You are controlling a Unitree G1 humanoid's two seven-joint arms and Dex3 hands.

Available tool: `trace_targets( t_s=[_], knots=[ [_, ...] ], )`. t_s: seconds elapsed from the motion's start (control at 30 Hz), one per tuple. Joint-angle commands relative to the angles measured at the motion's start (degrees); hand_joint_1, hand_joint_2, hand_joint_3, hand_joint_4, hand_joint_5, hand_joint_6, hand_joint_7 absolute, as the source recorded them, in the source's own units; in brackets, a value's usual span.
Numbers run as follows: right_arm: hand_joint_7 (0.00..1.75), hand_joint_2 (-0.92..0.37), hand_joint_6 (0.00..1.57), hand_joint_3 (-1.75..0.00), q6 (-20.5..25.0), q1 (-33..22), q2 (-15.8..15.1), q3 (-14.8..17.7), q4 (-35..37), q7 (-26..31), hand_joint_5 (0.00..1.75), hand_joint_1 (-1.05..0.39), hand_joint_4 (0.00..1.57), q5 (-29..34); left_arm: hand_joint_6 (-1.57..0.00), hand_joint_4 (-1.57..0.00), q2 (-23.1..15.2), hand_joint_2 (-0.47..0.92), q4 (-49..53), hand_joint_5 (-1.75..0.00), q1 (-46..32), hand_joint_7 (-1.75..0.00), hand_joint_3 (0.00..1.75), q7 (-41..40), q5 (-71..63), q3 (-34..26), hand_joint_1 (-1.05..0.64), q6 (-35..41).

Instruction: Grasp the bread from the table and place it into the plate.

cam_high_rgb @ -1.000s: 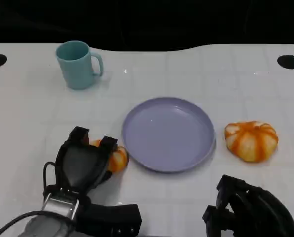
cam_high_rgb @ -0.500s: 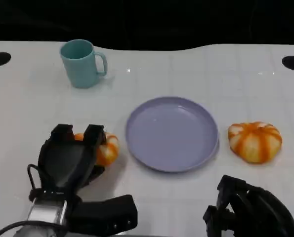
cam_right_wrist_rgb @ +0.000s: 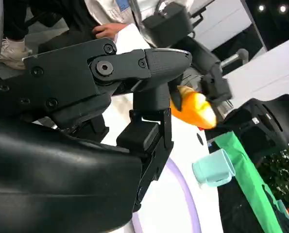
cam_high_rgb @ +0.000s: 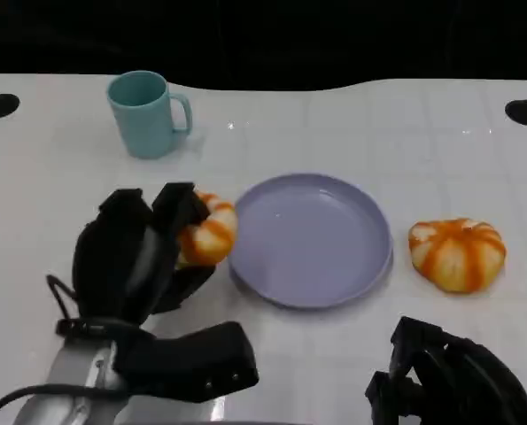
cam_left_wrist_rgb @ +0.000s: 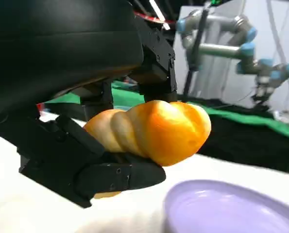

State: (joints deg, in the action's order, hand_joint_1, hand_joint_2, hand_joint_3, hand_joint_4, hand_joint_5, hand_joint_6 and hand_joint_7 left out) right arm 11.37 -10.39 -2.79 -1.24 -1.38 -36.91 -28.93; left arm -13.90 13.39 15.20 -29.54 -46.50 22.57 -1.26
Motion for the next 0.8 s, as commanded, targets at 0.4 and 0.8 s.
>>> trace_targets(
  t_s=[0.4,0.8],
  knots=[
    [1.38,-0.92,0.80,-0.23,0.2,-0.7,-0.7,0.1,-1.2,0.6,1.60,-0.73,0.89,0.1,-0.75,-1.00,6.6,0.28,16.0,-1.75,14.4,-1.73,1.28,5.1,4.4,2.1,-0.17,-8.9],
    [1.38,-0.92,0.80,-0.22,0.3,-0.8,-0.5,0.1,-1.1,0.4,1.59,-0.73,0.90,-0.1,-0.69,-0.94,10.8,0.42,37.4,-1.75,25.6,-1.75,1.13,6.3,3.8,6.0,-0.21,-12.5]
  ],
)
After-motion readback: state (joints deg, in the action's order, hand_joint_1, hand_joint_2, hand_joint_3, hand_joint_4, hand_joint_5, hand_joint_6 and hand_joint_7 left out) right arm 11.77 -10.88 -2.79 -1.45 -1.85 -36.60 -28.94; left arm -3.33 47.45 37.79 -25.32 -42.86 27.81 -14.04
